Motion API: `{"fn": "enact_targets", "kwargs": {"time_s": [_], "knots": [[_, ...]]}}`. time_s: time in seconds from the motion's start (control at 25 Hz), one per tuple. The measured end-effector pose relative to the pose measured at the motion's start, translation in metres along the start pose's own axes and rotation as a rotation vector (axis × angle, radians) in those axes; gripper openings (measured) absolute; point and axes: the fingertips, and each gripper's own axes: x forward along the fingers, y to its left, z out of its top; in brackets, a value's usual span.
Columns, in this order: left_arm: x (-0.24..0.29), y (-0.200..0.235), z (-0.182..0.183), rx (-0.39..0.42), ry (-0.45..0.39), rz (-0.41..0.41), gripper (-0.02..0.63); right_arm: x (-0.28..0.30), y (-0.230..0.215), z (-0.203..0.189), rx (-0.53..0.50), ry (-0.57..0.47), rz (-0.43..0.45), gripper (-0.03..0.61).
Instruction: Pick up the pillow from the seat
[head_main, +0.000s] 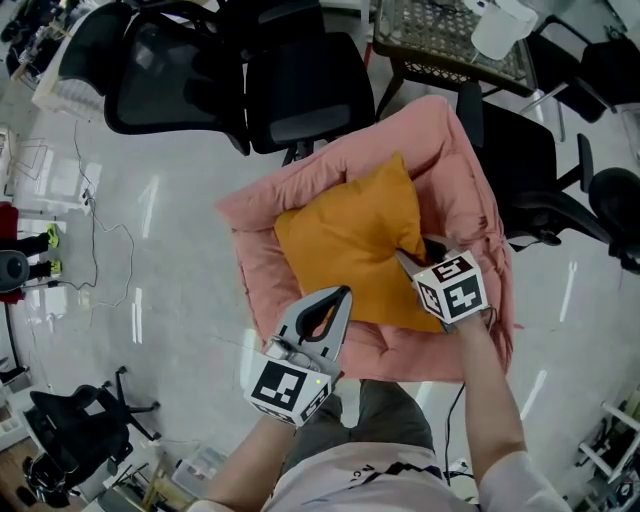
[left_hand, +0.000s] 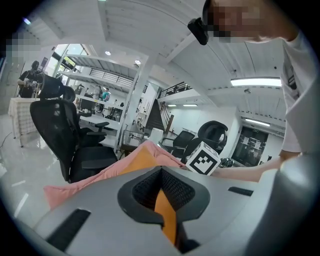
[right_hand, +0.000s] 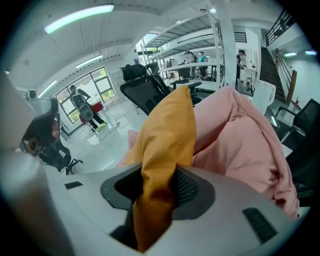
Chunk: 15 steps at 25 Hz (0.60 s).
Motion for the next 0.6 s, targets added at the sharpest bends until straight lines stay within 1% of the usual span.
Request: {"fn": "enact_targets", "kwargs": {"time_s": [0.2,0.4,0.6], "knots": [[-0.040,-0.001,-0.006,0.008,-0.020,-0.002,0.011,-0.025,0.042,0.002,0.014,-0.060,0.005,0.156],[-0.077,-0.006,-0.001,0.019,-0.059,-0.012,0.009,-0.059,0.086,0.011,-0.044,-0.100,-0.021,0.124],[-0.105,-0.014,0.011,0.035,-0.112,-0.026,0.011,-0.090,0.121,0.027,-0.089,-0.127,-0.037,0.120]]}}
